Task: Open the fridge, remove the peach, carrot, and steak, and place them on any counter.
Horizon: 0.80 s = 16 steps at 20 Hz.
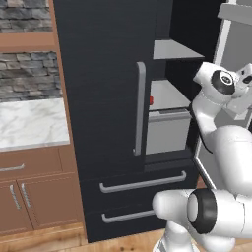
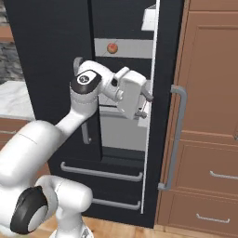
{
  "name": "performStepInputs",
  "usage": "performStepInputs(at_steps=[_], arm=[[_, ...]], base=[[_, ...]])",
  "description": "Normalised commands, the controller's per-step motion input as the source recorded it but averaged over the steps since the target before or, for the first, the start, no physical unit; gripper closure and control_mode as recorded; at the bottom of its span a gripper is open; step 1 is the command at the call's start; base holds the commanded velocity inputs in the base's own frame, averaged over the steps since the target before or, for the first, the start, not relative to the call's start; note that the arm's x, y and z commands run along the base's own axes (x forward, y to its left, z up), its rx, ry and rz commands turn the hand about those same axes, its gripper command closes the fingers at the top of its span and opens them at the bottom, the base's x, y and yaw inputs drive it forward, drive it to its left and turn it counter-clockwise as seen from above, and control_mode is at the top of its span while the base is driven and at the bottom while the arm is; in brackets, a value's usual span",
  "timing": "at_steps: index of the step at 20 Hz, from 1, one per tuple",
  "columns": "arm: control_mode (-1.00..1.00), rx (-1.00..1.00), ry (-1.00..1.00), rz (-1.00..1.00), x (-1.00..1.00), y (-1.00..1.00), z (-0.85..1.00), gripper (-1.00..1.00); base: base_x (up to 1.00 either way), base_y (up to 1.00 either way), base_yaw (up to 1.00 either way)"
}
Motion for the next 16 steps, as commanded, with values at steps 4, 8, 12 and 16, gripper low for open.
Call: performStepInputs(at_steps=[4,8,12,16], arm=[[-1.0,0.13,-0.29,0.04,-0.32,0.23,0.61,-1.0],[-1.0,0.07,-0.22,0.11,0.04,0.97,0.38,-1.0],[-1.0,0.02,-0.4,0.16,0.04,1.0,0.0,-1.0],[-1.0,0.19,-0.47,0.33,0.19,1.0,-0.58,-1.0]], base=[[0.0,0.0,0.0],[0.0,0.0,0.0],[0.0,0.0,0.0],[0.0,0.0,0.0]])
